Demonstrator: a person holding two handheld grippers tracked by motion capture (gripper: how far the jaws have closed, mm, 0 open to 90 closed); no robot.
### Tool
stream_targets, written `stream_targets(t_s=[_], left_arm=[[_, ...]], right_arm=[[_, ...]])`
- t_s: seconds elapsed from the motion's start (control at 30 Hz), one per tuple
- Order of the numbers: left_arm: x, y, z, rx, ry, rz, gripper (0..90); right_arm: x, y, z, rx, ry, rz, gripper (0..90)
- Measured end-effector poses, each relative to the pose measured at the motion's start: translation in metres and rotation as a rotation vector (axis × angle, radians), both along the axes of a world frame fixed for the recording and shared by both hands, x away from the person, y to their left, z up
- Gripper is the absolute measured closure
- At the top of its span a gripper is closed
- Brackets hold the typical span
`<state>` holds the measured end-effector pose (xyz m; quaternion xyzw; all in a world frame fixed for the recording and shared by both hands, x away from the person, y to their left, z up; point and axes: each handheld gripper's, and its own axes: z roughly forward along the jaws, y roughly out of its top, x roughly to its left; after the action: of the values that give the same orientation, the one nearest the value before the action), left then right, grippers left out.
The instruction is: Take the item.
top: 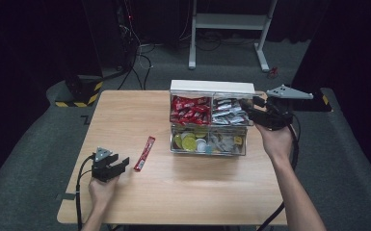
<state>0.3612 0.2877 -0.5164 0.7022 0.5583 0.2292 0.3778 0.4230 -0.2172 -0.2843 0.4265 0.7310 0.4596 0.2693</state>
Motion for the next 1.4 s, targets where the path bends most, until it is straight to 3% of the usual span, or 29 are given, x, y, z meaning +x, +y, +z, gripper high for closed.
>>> stream_targets(t_s=[0.13, 0.4, 0.6, 0.67, 1.03, 1.4], left_arm=[[-0.001, 0.008, -0.004, 0.015, 0.015, 0.035, 44.7], [-0.002, 0.009, -0.011, 0.041, 0.033, 0.05, 44.0], [-0.001, 0.005, -0.011, 0.082, 0.028, 0.047, 42.0], [-0.002, 0.002, -0.011, 0.113, 0.029, 0.04, 40.7], [-0.002, 0.001, -0.011, 0.112, 0.029, 0.04, 38.8], [-0.002, 0.001, -0.012, 0.112, 0.029, 0.039, 37.3]], right_arm=[[0.0, -0.002, 0.0, 0.0, 0.005, -0.006, 50.9], [-0.001, -0.005, -0.002, -0.008, 0.009, -0.02, 48.4], [-0.002, -0.008, -0.001, -0.004, 0.006, -0.031, 48.0], [-0.002, -0.01, -0.001, -0.003, 0.009, -0.035, 47.6], [-0.005, -0.015, -0.002, -0.019, 0.007, -0.051, 46.7], [-0.011, -0.02, -0.008, -0.006, 0.013, -0.036, 47.5]])
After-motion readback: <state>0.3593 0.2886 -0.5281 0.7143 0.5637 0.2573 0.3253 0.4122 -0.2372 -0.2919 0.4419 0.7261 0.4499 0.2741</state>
